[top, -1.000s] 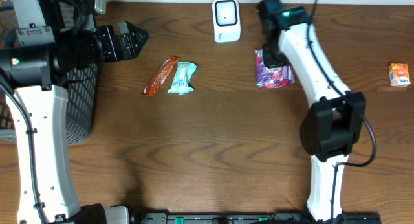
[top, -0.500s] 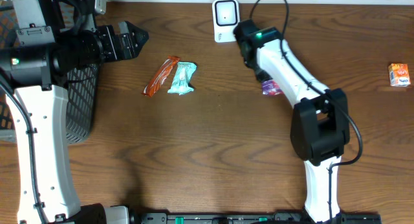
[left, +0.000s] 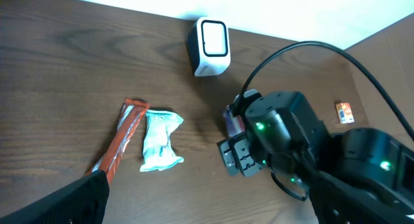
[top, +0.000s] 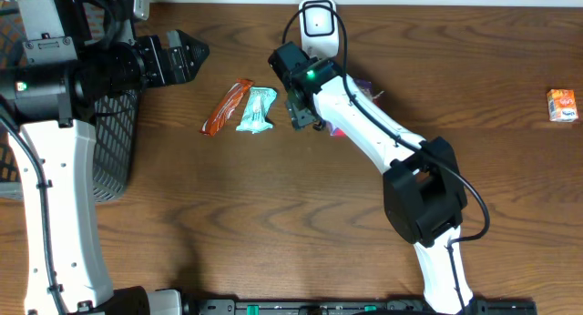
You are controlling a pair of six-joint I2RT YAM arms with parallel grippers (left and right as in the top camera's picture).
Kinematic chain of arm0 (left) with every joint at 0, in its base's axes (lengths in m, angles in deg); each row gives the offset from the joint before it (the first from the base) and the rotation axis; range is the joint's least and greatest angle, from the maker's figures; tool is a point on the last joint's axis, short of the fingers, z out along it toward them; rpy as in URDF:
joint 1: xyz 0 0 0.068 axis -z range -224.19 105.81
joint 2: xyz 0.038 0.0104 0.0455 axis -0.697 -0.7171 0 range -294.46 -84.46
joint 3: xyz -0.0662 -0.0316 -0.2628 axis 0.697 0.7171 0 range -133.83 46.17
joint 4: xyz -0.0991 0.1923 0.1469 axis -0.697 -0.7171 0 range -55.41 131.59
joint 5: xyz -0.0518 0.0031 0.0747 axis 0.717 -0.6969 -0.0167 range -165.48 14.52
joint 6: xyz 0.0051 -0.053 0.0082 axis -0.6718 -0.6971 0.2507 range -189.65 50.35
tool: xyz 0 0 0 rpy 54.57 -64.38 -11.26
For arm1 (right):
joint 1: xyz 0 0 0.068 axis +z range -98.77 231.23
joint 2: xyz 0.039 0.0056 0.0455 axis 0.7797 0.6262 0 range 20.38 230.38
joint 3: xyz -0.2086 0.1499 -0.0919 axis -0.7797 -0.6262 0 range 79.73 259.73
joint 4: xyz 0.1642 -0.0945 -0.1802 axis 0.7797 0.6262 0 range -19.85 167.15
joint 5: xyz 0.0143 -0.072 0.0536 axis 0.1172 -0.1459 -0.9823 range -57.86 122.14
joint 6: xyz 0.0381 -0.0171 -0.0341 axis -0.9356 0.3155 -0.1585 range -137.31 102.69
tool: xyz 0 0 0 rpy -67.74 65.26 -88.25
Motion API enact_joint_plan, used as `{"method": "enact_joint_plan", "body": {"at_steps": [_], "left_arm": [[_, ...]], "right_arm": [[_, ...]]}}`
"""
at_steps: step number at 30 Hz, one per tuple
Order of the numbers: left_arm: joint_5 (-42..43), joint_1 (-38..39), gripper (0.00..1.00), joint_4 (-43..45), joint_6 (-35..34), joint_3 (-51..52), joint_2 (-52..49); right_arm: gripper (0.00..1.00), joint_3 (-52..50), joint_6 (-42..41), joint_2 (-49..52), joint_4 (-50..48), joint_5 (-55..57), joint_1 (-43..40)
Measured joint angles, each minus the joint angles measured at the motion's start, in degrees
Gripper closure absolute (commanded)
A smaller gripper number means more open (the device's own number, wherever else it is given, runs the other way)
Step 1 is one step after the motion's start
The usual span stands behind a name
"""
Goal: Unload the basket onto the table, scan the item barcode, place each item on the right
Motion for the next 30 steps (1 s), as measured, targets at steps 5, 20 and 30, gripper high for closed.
{"method": "enact_joint_plan", "body": {"at_steps": [5,20,30], "left_arm": [[0.00,0.00,0.02,0.00,0.00,0.00,0.00],[0.00,0.00,0.02,0.02,0.00,0.00,0.00],[0.00,0.00,0.01,0.04,0.00,0.00,0.00]], "right_arm": [[0.01,6.40,0.09,0.00,3.67,-1.44,-3.15],[0.01,8.85,8.00,0.00,6.23,-28.33,-24.28],[0.01,-1.22,13.55,0.00,0.35,-47.80,-31.93]]}}
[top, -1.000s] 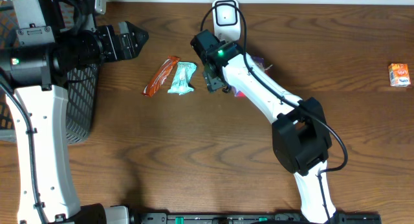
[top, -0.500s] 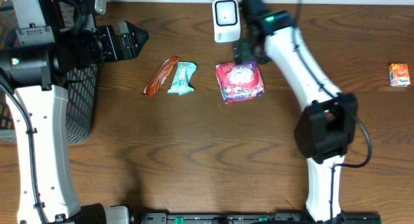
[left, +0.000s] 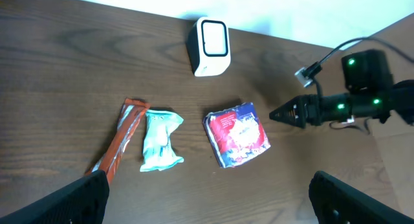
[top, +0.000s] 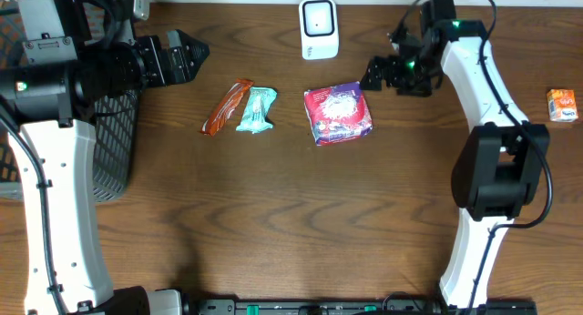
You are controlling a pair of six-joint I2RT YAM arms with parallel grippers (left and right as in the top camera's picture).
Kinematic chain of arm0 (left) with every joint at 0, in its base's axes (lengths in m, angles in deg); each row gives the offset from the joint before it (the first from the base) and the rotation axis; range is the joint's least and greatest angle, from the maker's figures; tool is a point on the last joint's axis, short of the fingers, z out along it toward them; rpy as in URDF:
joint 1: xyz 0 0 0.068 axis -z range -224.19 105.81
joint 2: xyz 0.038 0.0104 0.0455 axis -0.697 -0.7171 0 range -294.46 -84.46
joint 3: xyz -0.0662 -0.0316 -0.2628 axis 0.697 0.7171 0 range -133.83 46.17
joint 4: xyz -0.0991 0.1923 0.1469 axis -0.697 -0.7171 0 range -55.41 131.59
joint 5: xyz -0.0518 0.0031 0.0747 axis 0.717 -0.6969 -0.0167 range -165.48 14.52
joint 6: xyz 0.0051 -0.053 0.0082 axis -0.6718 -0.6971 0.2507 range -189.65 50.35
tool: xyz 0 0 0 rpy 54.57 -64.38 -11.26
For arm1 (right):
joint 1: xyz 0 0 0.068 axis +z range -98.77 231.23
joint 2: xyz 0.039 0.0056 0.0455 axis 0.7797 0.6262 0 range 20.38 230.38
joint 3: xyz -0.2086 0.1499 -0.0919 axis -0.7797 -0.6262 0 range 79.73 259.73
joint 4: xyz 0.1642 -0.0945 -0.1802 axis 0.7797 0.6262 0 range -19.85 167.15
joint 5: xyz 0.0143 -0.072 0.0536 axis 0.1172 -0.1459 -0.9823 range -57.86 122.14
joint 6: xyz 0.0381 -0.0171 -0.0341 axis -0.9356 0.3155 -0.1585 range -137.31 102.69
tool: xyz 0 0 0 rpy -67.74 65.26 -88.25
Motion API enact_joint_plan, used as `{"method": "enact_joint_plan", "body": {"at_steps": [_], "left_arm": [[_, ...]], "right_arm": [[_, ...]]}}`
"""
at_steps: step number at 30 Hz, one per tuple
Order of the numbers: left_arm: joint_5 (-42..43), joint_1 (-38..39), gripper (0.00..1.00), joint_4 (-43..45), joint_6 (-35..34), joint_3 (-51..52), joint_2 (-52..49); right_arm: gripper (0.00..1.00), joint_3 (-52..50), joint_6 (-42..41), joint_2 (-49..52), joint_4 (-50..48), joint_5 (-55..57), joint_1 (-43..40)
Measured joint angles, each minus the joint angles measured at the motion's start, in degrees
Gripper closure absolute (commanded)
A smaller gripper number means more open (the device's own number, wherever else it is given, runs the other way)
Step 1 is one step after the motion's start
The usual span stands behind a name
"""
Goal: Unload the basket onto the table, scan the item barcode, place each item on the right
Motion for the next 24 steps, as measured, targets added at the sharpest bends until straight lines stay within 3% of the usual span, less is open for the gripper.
{"method": "enact_joint_plan", "body": {"at_steps": [7,16,19,20,21,24], "left_arm": [[0.00,0.00,0.02,-0.02,0.00,0.00,0.00],[0.00,0.00,0.02,-0.04,0.00,0.00,0.00],[0.00,0.00,0.02,-0.04,0.00,0.00,0.00],[0.00,0.00,0.02,-0.02,0.00,0.00,0.00],[0.00,0.00,0.02,-0.02,0.00,0.00,0.00],[0.00,0.00,0.02,-0.02,0.02,0.00,0.00]], "right_arm": [[0.01,-9.60,0.55,0.00,-9.73,-11.21,-1.20],[0.18,-20.11,-2.14,0.00,-22.88,-18.71,-1.11],[0.30,-22.58,-3.89,-0.17,-27.06,-20.90,-0.87],[0.38,-23.32,-4.44,-0.22,-28.15,-21.24,-0.70],[0.53,-24.02,-4.92,-0.24,-29.05,-21.62,-0.42],[0.78,-25.97,-5.88,-0.24,-30.36,-21.46,0.46]]}}
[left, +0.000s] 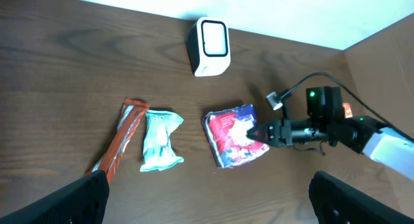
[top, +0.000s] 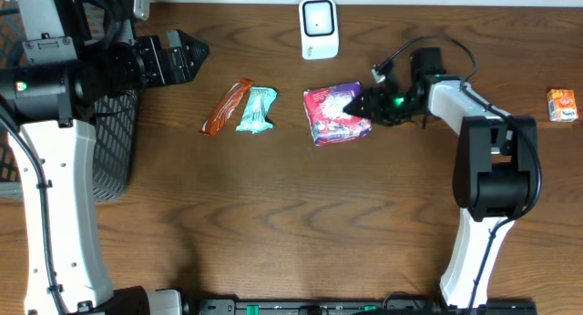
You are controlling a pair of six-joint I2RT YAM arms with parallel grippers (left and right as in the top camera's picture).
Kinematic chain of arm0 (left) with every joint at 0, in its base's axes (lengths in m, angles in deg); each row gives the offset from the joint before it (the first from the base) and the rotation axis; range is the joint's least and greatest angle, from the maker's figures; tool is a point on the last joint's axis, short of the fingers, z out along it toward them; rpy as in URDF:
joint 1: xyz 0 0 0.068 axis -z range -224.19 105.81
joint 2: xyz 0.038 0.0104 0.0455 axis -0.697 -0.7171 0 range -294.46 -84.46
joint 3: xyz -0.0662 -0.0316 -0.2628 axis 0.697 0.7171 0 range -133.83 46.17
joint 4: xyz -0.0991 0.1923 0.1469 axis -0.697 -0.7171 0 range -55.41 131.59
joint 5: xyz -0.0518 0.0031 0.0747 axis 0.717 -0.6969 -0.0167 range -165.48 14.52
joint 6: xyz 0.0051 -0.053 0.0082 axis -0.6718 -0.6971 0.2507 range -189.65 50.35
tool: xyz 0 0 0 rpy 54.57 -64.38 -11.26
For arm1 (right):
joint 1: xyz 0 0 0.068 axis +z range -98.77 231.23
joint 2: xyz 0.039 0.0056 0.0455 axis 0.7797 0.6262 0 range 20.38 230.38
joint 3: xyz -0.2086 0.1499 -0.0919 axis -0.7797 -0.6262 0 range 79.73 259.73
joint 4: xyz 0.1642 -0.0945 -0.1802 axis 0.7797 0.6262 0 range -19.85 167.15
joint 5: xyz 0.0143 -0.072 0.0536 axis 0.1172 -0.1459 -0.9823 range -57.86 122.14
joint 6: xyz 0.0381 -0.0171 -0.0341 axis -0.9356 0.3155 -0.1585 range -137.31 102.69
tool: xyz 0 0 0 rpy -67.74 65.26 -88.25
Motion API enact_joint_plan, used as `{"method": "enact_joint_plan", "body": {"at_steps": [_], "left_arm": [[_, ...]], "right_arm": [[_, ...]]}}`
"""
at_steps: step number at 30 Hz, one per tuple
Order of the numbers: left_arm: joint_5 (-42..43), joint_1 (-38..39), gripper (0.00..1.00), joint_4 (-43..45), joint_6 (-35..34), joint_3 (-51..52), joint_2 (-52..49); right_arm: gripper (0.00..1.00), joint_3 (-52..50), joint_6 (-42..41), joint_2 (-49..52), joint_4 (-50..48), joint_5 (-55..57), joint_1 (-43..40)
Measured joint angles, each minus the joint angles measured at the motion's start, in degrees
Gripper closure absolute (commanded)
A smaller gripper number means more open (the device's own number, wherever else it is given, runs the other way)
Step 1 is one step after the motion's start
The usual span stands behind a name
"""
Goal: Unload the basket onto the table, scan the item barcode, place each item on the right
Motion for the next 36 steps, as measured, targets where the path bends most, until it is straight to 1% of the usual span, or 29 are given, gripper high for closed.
{"method": "enact_joint_plan", "body": {"at_steps": [1,2,3,13,16,20,23,28,33,36], "left_arm": [[0.00,0.00,0.02,0.00,-0.02,0.00,0.00],[0.02,0.00,0.02,0.00,-0.02,0.00,0.00],[0.02,0.00,0.02,-0.02,-0.02,0.00,0.00],[0.00,0.00,0.02,0.00,-0.02,0.00,0.00],[0.00,0.00,0.02,0.00,-0.02,0.00,0.00],[0.00,0.00,0.02,0.00,-0.02,0.00,0.00],[0.00,0.00,0.02,0.00,0.00,0.00,0.00],[0.00,0.00,0.02,0.00,-0.02,0.00,0.00],[0.00,0.00,0.02,0.02,-0.02,0.00,0.00],[0.00,0.00,0.02,0.02,-0.02,0.00,0.00]], "right_arm": [[0.85,-0.42,-0.33,0.00,0.00,-0.04,0.33],[0.95,-0.61,-0.50,0.02,-0.07,-0.15,0.55],[0.99,-0.63,-0.74,0.02,-0.15,-0.22,0.79],[0.99,0.44,-1.97,0.00,0.42,0.33,2.01],[0.99,2.21,-2.25,-0.02,0.42,1.36,2.34],[0.99,5.16,-4.87,-1.81,-1.66,4.50,2.93],[0.99,6.69,-7.58,-4.83,-6.34,7.54,3.50],[0.99,8.31,-14.38,-9.29,-16.92,13.09,4.74],[0.99,8.83,-21.66,-9.46,-23.87,19.80,6.25],[0.99,8.72,-24.98,-8.70,-30.29,24.20,7.74]]}}
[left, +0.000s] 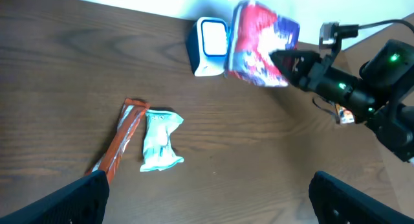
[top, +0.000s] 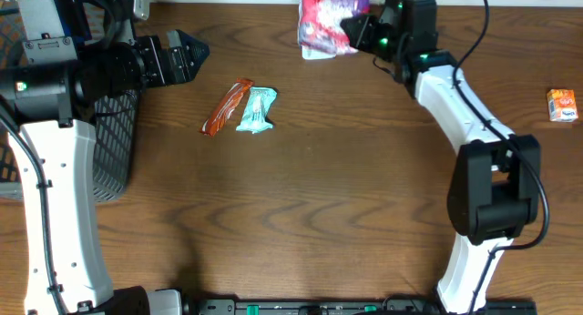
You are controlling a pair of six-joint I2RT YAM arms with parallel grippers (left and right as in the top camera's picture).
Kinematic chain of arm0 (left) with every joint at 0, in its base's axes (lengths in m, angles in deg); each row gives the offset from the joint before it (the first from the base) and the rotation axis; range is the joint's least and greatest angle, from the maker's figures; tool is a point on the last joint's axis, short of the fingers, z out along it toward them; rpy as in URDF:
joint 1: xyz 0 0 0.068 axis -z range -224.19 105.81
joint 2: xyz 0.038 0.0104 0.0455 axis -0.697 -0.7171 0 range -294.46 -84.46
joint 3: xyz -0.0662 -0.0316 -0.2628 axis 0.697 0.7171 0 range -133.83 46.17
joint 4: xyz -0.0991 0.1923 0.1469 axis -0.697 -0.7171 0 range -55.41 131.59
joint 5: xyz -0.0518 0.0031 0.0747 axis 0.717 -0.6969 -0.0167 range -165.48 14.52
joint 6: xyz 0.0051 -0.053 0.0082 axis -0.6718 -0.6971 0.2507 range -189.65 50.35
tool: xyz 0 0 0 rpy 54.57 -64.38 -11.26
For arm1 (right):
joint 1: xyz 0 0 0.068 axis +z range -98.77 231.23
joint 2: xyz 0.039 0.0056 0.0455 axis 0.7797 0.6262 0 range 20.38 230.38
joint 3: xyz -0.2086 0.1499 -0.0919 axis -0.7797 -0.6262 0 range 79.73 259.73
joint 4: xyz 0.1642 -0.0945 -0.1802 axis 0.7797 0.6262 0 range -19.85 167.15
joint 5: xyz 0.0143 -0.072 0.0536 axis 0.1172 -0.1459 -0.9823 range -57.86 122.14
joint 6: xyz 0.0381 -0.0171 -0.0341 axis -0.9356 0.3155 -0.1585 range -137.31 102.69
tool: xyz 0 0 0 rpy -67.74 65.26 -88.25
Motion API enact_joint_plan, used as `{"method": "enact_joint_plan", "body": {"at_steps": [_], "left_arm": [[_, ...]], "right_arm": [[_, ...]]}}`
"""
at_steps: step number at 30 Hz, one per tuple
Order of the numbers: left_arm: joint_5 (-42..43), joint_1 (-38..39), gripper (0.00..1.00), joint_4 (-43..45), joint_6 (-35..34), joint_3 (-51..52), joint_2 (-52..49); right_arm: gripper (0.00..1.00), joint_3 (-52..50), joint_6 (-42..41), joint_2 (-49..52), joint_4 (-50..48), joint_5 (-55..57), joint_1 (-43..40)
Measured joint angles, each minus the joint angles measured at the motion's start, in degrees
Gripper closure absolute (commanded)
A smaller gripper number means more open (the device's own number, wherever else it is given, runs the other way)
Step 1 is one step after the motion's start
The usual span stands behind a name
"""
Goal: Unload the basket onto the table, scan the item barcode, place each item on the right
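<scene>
The red and purple snack packet (top: 330, 7) (left: 262, 44) hangs in the air at the back of the table, over the white barcode scanner (left: 207, 39), which it mostly hides in the overhead view. My right gripper (top: 349, 28) is shut on the packet's right edge. High at the far left my left gripper (top: 193, 53) stands open with nothing between its fingers (left: 84, 198).
An orange bar wrapper (top: 225, 107) and a teal packet (top: 257, 110) lie side by side left of centre. A black mesh basket (top: 109, 142) stands at the left edge. A small orange carton (top: 562, 106) sits at the far right.
The right gripper was at the packet's right edge as it lay on the table. Now it holds the packet raised at the back, over the scanner. The left arm has not moved.
The right arm first reached across the table's middle, covering most of the packet. Then it was back at the right rear, the packet lying flat in the middle. Then its gripper was at the packet's edge, and now the packet is held up at the scanner.
</scene>
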Motion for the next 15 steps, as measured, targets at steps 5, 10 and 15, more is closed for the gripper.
{"method": "enact_joint_plan", "body": {"at_steps": [5,10,15], "left_arm": [[0.00,0.00,0.02,0.00,0.00,0.00,0.00],[0.00,0.00,0.02,-0.02,0.00,0.00,0.00],[0.02,0.00,0.02,-0.04,0.00,0.00,0.00]], "right_arm": [[0.99,0.02,-4.09,0.72,-6.95,8.15,3.89],[0.99,0.02,-5.92,2.51,-7.08,12.52,6.03],[0.99,0.00,-5.68,4.70,-6.10,14.75,5.29]]}}
